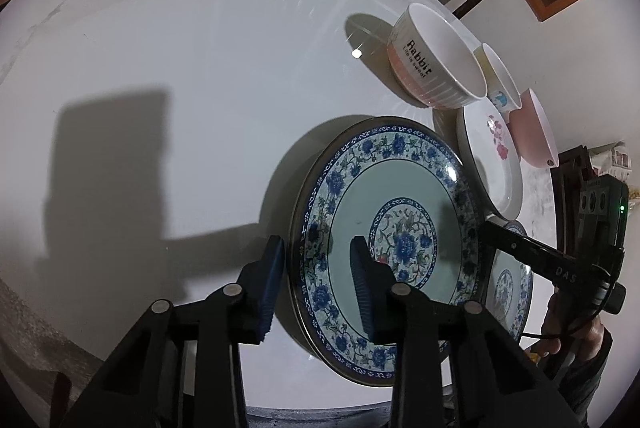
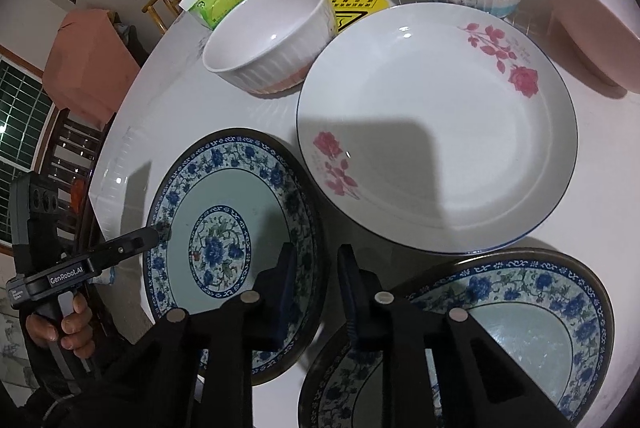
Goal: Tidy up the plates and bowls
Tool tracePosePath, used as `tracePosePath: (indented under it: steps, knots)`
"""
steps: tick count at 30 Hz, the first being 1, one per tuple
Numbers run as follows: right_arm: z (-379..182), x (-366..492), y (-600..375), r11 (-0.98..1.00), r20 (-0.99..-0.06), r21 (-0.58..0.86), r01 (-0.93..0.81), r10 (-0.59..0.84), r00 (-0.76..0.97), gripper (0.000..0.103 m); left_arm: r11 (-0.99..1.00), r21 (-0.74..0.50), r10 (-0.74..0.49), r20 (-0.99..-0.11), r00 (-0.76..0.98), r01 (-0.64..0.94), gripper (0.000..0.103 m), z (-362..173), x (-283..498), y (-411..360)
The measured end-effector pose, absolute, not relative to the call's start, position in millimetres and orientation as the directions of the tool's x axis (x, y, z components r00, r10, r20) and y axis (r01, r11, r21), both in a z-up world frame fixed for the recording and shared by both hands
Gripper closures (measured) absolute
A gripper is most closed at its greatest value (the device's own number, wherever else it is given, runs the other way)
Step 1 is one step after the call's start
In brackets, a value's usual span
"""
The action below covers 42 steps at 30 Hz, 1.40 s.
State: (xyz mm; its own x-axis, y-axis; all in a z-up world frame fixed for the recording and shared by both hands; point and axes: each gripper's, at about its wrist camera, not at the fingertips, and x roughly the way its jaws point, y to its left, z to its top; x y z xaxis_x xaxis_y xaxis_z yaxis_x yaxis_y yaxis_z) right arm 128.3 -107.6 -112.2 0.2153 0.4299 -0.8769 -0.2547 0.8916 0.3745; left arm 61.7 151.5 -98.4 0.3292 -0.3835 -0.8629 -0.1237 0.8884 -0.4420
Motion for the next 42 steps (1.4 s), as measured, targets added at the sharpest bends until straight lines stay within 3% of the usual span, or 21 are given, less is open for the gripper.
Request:
tracePosePath:
  steps: [9,27,42]
  knots:
    - [-115,123,-96,0.904,-0.892,0.325,-0.279,0.391,0.227,0.09,0.913,-0.395,-0.346,-0.882,0.321,-0.1,0.09,-101,64,149]
    - [-103,88,-78,0.912,-0.873,0.345,-0.222,0.399,0.279,0.09,0.938,-0.339,-0.288,-0.879,0.38,-0.073,0.088,-78,63,172]
    - [-118,82,-67,0.914,-0.871,0.36,-0.189,0.402,0.281,0.09,0.946,-0.311,-0.256,-0.893,0.369,-0.095,0.087,-94,66,186]
